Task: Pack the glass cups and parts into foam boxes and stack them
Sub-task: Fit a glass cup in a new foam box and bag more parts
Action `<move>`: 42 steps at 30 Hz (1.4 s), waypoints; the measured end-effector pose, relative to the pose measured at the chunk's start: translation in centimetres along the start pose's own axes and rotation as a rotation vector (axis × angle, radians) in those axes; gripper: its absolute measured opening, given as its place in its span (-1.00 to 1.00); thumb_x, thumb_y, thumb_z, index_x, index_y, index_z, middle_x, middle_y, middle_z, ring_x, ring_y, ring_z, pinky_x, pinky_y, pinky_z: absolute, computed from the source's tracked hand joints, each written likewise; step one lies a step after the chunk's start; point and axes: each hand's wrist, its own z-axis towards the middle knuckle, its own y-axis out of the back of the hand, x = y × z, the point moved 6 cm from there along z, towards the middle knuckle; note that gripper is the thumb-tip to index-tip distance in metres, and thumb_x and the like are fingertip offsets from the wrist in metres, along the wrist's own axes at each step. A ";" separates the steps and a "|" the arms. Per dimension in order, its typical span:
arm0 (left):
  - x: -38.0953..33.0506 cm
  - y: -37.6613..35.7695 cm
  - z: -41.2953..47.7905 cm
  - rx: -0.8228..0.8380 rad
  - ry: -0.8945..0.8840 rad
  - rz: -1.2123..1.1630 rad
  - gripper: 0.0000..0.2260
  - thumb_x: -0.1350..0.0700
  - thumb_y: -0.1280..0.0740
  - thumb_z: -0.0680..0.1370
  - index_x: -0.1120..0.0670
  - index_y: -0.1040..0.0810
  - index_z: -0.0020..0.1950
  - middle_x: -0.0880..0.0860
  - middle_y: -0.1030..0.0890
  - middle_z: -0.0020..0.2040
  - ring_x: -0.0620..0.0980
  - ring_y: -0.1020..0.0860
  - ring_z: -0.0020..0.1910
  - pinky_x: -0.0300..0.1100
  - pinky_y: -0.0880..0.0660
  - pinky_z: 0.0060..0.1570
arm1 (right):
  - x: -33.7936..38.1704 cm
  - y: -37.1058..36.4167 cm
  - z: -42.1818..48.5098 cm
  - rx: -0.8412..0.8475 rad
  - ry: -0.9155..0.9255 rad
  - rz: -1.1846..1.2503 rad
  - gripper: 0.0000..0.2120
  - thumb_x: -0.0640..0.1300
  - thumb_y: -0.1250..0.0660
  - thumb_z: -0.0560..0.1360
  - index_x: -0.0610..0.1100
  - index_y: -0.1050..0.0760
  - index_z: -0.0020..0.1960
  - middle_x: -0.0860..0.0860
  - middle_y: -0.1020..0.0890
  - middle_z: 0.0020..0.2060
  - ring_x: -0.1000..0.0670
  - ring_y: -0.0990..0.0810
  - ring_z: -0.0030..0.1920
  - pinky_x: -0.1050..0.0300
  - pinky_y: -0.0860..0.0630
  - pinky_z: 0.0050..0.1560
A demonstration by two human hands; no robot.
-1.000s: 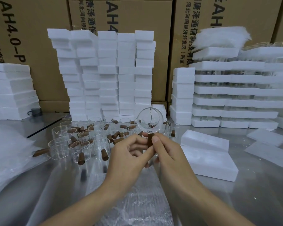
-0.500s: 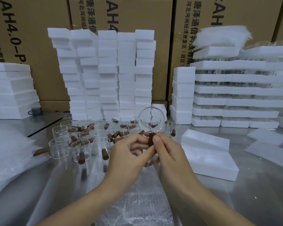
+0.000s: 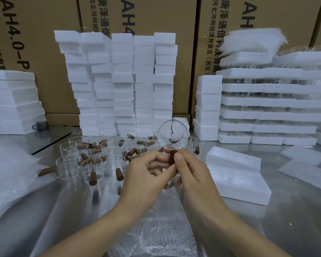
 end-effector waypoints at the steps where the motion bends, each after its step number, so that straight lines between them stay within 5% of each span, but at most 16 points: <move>1: 0.0 0.0 0.0 -0.002 -0.001 -0.002 -0.83 0.03 -0.61 0.50 0.05 -0.73 0.01 0.05 -0.78 -0.14 0.08 -0.68 -0.36 -0.20 -0.60 -0.31 | 0.0 -0.1 0.0 0.003 -0.003 0.017 -0.57 0.20 -0.16 0.73 -0.15 -0.56 0.11 -0.11 -0.60 -0.15 -0.21 -0.57 -0.18 -0.27 -0.59 -0.23; 16: 0.2 -0.1 0.1 0.001 -0.001 -0.017 -0.83 0.06 -0.61 0.50 0.08 -0.73 0.01 0.07 -0.78 -0.16 0.04 -0.67 -0.37 -0.20 -0.59 -0.33 | -0.2 -0.1 0.0 0.019 0.005 0.023 -0.55 0.26 -0.17 0.72 -0.10 -0.57 0.12 -0.04 -0.61 -0.16 -0.07 -0.58 -0.20 -0.34 -0.56 -0.17; 24: 0.1 0.0 0.1 0.007 -0.001 -0.003 -0.84 0.05 -0.61 0.51 0.06 -0.73 0.02 0.05 -0.78 -0.15 0.06 -0.68 -0.35 -0.18 -0.61 -0.31 | 0.1 -0.2 -0.1 0.034 0.031 0.001 -0.59 0.22 -0.15 0.73 -0.09 -0.58 0.10 -0.01 -0.62 -0.17 0.02 -0.60 -0.21 0.06 -0.56 -0.22; 32: 0.0 -0.1 0.1 0.011 0.008 0.003 -0.84 0.05 -0.60 0.51 0.07 -0.73 0.03 0.05 -0.78 -0.14 0.07 -0.68 -0.36 -0.17 -0.61 -0.31 | 0.0 -0.1 0.0 0.018 0.019 0.010 -0.56 0.25 -0.16 0.72 -0.10 -0.57 0.10 -0.02 -0.60 -0.17 -0.04 -0.57 -0.19 -0.27 -0.56 -0.19; 39: 0.0 -0.1 0.1 0.004 0.011 -0.002 -0.83 0.06 -0.61 0.50 0.09 -0.73 0.02 0.05 -0.78 -0.16 0.04 -0.66 -0.38 -0.20 -0.59 -0.32 | -0.2 0.1 0.1 -0.002 0.015 -0.022 -0.55 0.28 -0.15 0.71 -0.07 -0.58 0.14 -0.02 -0.63 -0.15 -0.03 -0.59 -0.19 -0.12 -0.55 -0.24; 42: 0.0 -0.1 0.1 0.007 0.006 0.004 -0.82 0.04 -0.61 0.49 0.08 -0.73 0.02 0.05 -0.78 -0.16 0.06 -0.67 -0.37 -0.19 -0.60 -0.32 | -0.2 0.0 0.1 0.005 0.007 -0.007 -0.54 0.28 -0.15 0.71 -0.08 -0.58 0.16 -0.05 -0.64 -0.13 -0.15 -0.62 -0.15 -0.30 -0.58 -0.18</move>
